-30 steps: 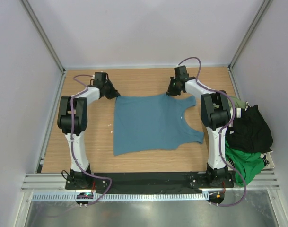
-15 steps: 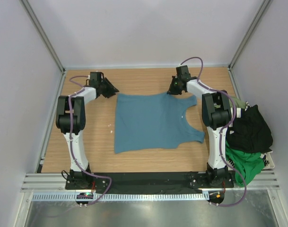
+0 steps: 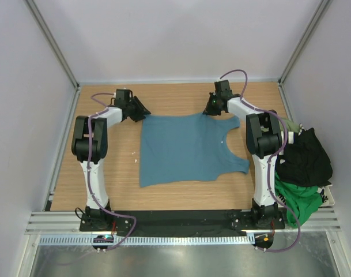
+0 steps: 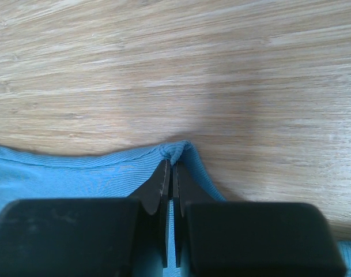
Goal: Fold and stack the tank tops
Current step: Flatten the tank top out
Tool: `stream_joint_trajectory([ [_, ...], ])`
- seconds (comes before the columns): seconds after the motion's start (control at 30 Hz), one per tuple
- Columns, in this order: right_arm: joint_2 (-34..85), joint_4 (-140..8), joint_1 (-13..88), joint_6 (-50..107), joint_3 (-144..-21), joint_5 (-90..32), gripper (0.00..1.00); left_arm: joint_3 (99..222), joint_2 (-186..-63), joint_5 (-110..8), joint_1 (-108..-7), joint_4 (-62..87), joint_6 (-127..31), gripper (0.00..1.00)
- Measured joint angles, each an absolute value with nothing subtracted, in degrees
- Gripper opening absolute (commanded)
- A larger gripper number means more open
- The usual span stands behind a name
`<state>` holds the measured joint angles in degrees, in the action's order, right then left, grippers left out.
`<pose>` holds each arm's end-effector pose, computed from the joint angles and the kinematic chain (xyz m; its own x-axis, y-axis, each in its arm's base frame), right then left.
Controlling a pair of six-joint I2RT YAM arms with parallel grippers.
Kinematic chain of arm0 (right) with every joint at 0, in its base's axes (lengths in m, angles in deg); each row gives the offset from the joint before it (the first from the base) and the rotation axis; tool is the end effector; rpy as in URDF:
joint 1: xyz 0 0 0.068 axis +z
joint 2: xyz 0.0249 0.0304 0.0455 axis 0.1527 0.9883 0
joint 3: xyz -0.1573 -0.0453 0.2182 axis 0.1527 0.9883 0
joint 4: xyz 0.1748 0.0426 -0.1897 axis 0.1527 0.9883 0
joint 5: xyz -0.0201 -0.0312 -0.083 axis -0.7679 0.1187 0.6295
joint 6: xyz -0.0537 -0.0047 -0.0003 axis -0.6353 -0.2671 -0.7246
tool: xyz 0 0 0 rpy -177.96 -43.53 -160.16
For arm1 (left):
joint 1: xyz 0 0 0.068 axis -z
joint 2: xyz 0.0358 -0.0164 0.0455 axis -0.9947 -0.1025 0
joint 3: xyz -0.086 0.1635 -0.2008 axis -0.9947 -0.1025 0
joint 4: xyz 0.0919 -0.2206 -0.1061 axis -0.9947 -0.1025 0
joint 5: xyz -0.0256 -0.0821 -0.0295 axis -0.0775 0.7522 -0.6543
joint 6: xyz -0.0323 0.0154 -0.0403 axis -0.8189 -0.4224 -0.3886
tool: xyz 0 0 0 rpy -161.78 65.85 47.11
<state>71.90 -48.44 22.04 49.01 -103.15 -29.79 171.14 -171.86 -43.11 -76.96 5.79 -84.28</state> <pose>0.4786 0.1182 0.1638 -0.8038 0.2740 -0.5281 0.0503 0.9157 0.3986 0.4617 -0.0678 0.1523 -0.6991 -0.6266 -0.3444 -0.2952 0.6916 -0.6592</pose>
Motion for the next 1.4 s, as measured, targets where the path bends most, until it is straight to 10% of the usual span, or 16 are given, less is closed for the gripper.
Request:
stream_joint_trajectory([
  [0.7,71.90,-48.92,21.80,49.05,-102.61,-30.35,0.08,170.31,-170.37,-51.90,-75.45,3.97,-79.71,0.49],
  [1.03,70.53,-50.45,21.80,50.32,-100.69,-29.41,0.67,168.50,-164.53,-57.61,-74.84,0.43,-76.61,0.63],
  [1.27,57.24,-49.97,22.17,50.58,-87.96,-24.65,0.77,157.83,-146.81,-67.57,-70.12,-0.70,-75.47,0.99],
  [1.4,44.23,-50.04,23.48,51.19,-76.99,-20.30,0.79,146.42,-132.38,-73.34,-67.43,-0.53,-78.27,1.00],
])
